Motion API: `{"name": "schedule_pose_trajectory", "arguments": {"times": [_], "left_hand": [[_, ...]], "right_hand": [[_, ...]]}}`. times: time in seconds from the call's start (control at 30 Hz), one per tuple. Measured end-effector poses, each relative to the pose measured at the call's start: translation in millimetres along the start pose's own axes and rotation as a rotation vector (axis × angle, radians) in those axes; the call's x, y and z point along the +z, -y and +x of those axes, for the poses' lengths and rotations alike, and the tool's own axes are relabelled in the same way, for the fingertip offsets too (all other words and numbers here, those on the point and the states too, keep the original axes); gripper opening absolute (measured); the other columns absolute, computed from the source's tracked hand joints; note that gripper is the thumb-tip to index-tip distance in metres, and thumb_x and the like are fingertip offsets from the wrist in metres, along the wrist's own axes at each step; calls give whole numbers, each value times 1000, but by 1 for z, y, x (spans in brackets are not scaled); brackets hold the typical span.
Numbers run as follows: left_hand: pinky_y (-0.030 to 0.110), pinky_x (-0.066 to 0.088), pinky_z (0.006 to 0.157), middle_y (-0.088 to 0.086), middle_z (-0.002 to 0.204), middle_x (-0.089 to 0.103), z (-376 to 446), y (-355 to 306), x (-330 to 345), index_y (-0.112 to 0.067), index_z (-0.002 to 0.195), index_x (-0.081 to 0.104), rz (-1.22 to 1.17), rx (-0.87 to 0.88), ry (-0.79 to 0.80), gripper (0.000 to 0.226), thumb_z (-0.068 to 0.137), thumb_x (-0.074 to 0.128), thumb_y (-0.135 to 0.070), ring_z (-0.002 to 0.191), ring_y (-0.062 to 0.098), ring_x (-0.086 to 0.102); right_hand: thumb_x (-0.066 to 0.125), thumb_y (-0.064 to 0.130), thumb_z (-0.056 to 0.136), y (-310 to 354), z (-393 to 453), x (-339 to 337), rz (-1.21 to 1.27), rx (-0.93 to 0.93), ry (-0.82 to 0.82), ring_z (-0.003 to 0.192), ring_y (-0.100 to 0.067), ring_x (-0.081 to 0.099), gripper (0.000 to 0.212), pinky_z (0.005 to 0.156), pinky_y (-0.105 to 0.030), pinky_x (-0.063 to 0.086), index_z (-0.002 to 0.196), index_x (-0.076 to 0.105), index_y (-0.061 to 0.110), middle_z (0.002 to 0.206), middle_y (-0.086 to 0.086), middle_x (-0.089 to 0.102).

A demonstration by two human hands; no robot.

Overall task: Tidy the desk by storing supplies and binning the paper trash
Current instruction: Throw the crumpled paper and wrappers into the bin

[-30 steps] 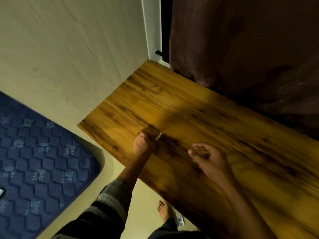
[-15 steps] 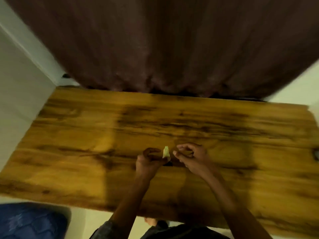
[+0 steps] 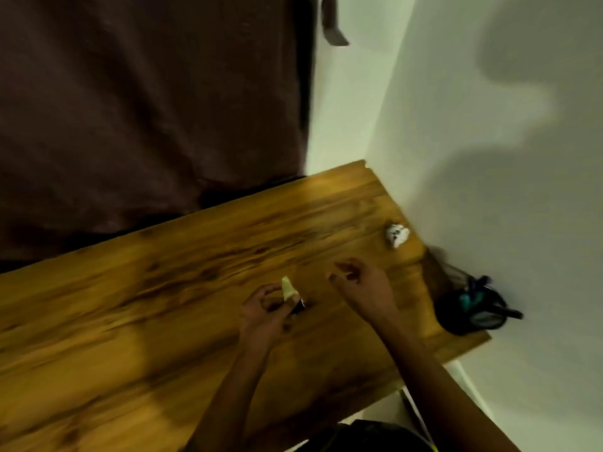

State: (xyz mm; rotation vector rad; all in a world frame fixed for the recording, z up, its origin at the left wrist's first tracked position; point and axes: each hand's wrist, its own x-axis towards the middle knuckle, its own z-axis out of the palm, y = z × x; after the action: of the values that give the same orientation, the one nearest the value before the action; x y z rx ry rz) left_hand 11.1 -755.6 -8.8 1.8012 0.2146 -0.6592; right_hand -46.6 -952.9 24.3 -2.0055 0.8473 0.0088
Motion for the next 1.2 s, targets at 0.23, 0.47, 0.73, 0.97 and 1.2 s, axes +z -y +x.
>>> {"name": "schedule_pose_trajectory", "arguments": {"times": [0.23, 0.47, 0.73, 0.97, 1.2], "left_hand": [[31, 56, 75, -13, 90, 76, 3, -15, 95, -33, 95, 67, 22, 0, 43, 17, 86, 82, -31, 81, 10, 71], [18, 54, 65, -25, 69, 74, 3, -19, 106, -26, 99, 67, 54, 15, 66, 16, 88, 80, -25, 70, -10, 70], [6, 47, 53, -16, 77, 78, -10, -11, 80, -21, 98, 69, 21, 10, 6, 16, 88, 81, -22, 69, -11, 69], [29, 50, 71, -5, 94, 79, -33, 7, 49, -26, 93, 71, 24, 15, 4, 10, 89, 79, -30, 83, 12, 72], [32, 59, 84, -5, 97, 76, -89, 43, 4, -20, 96, 72, -35, 28, 124, 9, 90, 78, -17, 94, 11, 71]], "right_hand": [[76, 38, 81, -62, 68, -66, -88, 120, -188, 120, -30, 60, 72, 97, -39, 50, 144, 48, 17, 132, -10, 61], [64, 17, 83, -64, 128, -76, -355, 26, -87, 110, -38, 56, 41, 93, -42, 48, 121, 54, 8, 120, -17, 58], [65, 14, 91, -64, 110, -50, -192, -42, -97, 88, -25, 65, 5, 59, -25, 42, 95, 66, 12, 95, -8, 68], [83, 28, 83, -48, 6, -26, 148, -43, -52, 89, -4, 70, 32, 80, -28, 60, 113, 74, 22, 93, 14, 70], [80, 37, 84, -46, -98, 0, 62, -53, -148, 83, 4, 67, 33, 60, -9, 48, 116, 74, 32, 102, 12, 73]]}}
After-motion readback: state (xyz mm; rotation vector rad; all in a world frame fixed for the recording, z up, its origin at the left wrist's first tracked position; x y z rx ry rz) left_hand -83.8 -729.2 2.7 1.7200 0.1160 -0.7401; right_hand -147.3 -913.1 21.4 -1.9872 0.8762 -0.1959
